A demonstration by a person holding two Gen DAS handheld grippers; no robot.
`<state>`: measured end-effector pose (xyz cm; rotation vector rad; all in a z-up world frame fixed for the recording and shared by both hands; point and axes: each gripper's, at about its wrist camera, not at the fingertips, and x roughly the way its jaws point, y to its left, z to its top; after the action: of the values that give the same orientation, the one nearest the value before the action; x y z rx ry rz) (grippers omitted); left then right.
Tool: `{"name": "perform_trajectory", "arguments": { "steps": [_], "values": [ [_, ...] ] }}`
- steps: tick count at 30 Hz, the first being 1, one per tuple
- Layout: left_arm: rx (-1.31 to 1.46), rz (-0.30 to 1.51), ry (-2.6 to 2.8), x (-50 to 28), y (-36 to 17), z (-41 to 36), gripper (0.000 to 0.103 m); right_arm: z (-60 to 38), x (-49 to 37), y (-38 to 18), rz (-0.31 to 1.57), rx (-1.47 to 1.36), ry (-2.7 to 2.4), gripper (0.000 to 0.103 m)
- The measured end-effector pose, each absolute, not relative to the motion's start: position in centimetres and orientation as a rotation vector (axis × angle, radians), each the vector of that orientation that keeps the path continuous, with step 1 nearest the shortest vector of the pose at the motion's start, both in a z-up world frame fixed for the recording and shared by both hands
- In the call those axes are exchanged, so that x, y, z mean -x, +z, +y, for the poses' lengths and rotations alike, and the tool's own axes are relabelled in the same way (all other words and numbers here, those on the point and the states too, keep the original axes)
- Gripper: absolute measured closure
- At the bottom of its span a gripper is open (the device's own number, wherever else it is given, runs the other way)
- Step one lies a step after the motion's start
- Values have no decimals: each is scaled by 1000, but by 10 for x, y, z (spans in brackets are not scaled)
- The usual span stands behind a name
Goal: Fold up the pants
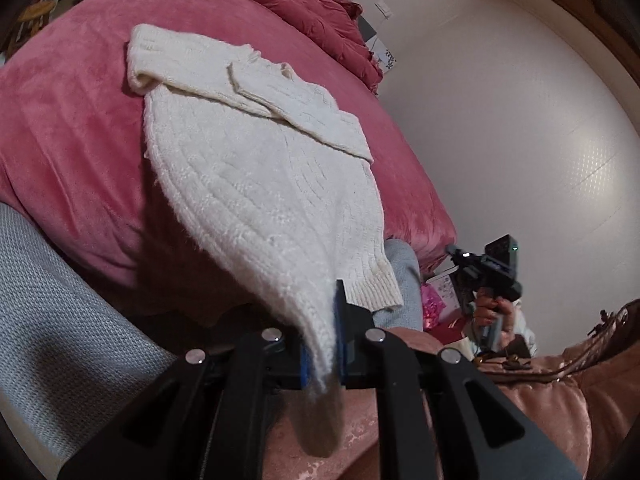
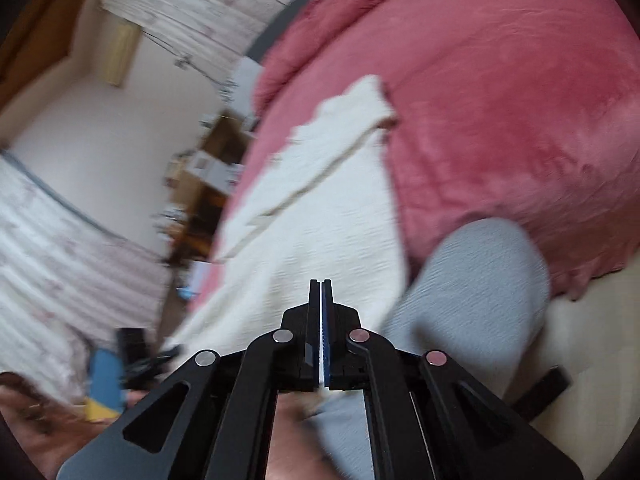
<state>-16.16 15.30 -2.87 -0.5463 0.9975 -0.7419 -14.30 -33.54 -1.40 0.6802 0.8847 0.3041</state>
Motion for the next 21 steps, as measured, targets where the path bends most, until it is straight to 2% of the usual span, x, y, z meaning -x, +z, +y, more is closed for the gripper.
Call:
{"name": "perform_trajectory", "arguments": {
  "steps": [1,3,4,5,6,21],
  "values": [
    [554,994,-743,160,-28,155,94,-331,134,-20,895,-649,305,103],
    [562,977,-749,162,-24,158,94,-328,119,-32,941,-614,282,94],
    [570,965,-756,165,-21,160,94,-323,111,-40,976,-619,274,72],
    [570,952,-764,165,-16,160,94,-318,103,-48,1004,-633,281,44],
    [563,944,-766,165,-14,159,94,-313,96,-54,1035,-632,274,37],
    [532,909,-766,162,2,157,94,-268,34,-76,1268,-367,282,37]
  ]
}}
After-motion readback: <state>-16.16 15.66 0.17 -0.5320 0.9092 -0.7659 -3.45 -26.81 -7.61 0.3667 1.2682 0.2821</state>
